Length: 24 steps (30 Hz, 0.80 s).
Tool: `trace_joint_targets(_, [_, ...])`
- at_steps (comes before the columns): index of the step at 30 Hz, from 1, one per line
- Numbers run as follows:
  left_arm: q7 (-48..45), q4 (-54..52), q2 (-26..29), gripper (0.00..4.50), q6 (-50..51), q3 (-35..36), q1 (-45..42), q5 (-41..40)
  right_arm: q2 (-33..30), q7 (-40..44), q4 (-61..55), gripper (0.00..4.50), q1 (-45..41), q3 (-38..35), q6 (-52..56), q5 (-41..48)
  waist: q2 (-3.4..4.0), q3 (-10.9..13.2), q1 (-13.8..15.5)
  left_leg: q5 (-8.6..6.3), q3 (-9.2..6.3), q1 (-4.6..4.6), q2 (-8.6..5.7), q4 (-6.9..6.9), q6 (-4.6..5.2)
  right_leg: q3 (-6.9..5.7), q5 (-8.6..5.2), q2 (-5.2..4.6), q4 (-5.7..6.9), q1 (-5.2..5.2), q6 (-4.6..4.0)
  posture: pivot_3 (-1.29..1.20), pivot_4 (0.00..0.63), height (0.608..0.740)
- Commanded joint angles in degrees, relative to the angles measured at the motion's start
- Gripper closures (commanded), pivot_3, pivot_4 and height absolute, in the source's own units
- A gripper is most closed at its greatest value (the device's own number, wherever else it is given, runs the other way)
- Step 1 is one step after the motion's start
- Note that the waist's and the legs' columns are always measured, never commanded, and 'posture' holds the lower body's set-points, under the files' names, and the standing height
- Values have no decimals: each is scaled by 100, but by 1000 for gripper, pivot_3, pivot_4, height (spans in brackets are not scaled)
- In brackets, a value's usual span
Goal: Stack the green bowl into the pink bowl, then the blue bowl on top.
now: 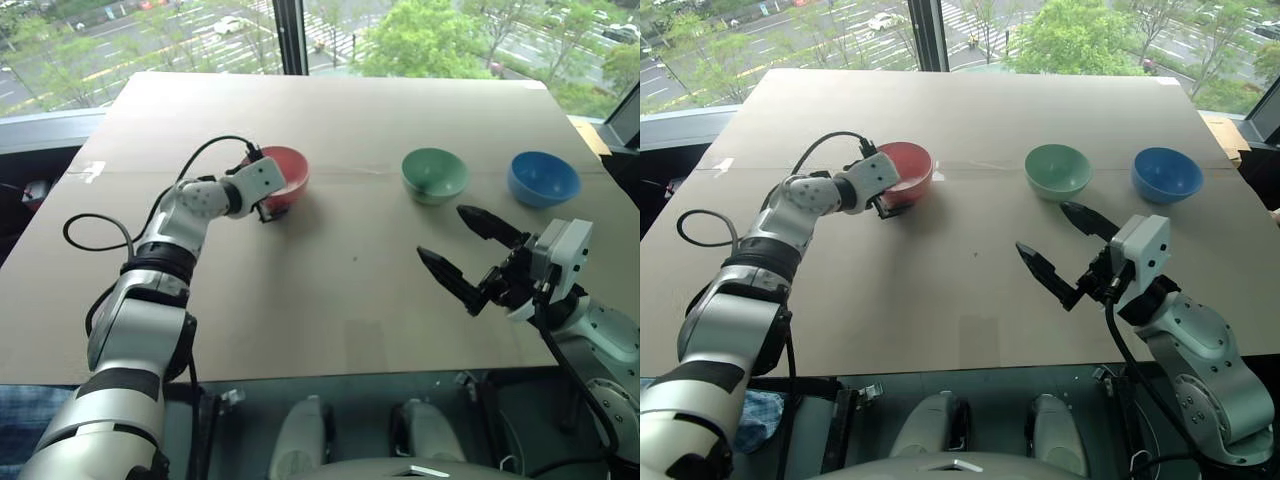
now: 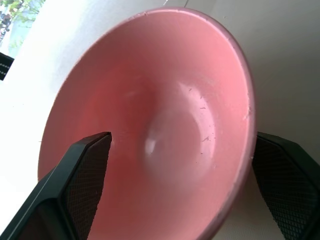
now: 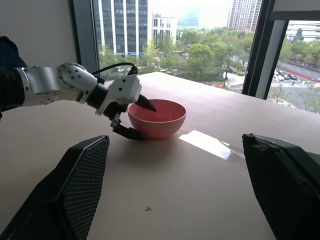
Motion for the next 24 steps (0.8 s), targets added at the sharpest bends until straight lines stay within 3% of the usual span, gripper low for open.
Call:
trace_joint_targets(1, [-129,130,0,1492,-302,-14,-260,52,-30,6,-202,0,-11,-106,-142,46,-1,0,0,0,-1,0,0,1,0,0,0,0,0,0,0,0,150,740])
trace_joint_targets(5, [-300,178,-49,3096,-470,-36,-288,51,-72,38,-183,0,-5,-113,-162,10,-2,1,11,0,-6,-2,0,3,0,0,0,-1,0,0,0,0,150,740])
trace_joint_targets(6, [-336,148,-58,3309,-502,-26,-268,33,-94,57,-178,0,-9,-116,-165,-1,-2,1,9,-1,-6,-2,0,3,1,0,0,-2,0,0,0,0,150,740])
trace_joint_targets(8, [-482,21,-72,4162,-546,-13,-197,-16,-111,68,-146,0,-35,-144,-165,14,-2,1,4,-1,-9,-2,0,3,2,0,0,-2,0,0,0,0,150,740])
trace_joint_targets(9, [-546,-53,-73,4336,-582,-19,-165,-22,-121,80,-123,0,-46,-154,-173,19,-3,2,1,-1,-9,-2,0,3,2,0,0,-2,0,0,0,0,150,740])
trace_joint_targets(15, [-1382,-1021,-101,4336,-906,-157,85,-187,-125,151,-4,0,-121,-134,-198,-2,-4,2,8,-1,-11,-3,1,5,2,0,0,-2,1,-1,0,0,150,740])
trace_joint_targets(24, [-3018,-3730,129,4336,-1197,-586,984,-927,-123,172,126,0,-189,-67,-273,-132,-3,2,-5,-2,-22,0,4,6,3,7,0,-2,2,-1,-1,0,150,740])
